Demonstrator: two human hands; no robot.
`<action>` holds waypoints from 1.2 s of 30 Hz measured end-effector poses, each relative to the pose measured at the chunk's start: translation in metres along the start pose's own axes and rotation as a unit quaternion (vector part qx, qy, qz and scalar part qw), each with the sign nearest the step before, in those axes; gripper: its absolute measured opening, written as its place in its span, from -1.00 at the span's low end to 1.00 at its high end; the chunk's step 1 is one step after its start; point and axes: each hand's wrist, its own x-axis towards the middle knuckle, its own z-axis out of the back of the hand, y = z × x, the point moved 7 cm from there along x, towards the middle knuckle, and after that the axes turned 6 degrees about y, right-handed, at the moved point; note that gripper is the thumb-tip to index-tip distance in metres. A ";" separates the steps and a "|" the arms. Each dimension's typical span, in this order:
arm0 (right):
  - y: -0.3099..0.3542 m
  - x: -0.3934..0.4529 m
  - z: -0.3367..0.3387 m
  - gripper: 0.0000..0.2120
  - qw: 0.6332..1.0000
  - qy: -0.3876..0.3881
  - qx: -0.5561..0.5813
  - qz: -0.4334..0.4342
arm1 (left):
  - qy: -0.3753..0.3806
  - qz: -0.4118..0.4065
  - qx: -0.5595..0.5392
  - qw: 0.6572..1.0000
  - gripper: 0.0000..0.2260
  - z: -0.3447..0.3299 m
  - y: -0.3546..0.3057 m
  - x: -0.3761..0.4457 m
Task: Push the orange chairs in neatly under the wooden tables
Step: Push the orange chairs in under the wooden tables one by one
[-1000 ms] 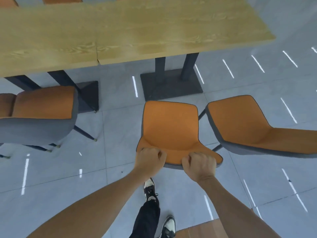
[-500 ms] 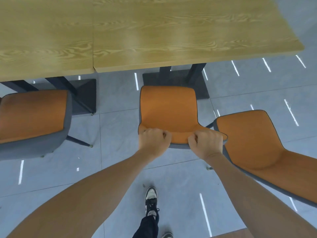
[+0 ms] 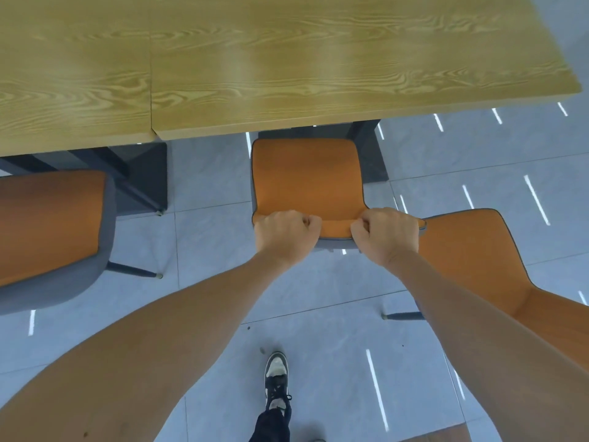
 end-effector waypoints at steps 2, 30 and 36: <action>0.000 0.001 -0.004 -0.65 1.000 0.024 -0.006 0.002 | 0.013 -0.005 0.008 1.000 -0.56 -0.003 0.002 0.001; -0.370 -0.285 0.097 -0.52 0.995 0.081 -0.016 -0.061 | 0.093 -0.122 0.018 0.988 -0.46 -0.165 -0.391 -0.219; -0.494 -0.376 0.085 -0.51 0.991 0.103 -0.023 -0.078 | 0.112 -0.108 -0.051 0.987 -0.65 -0.252 -0.499 -0.286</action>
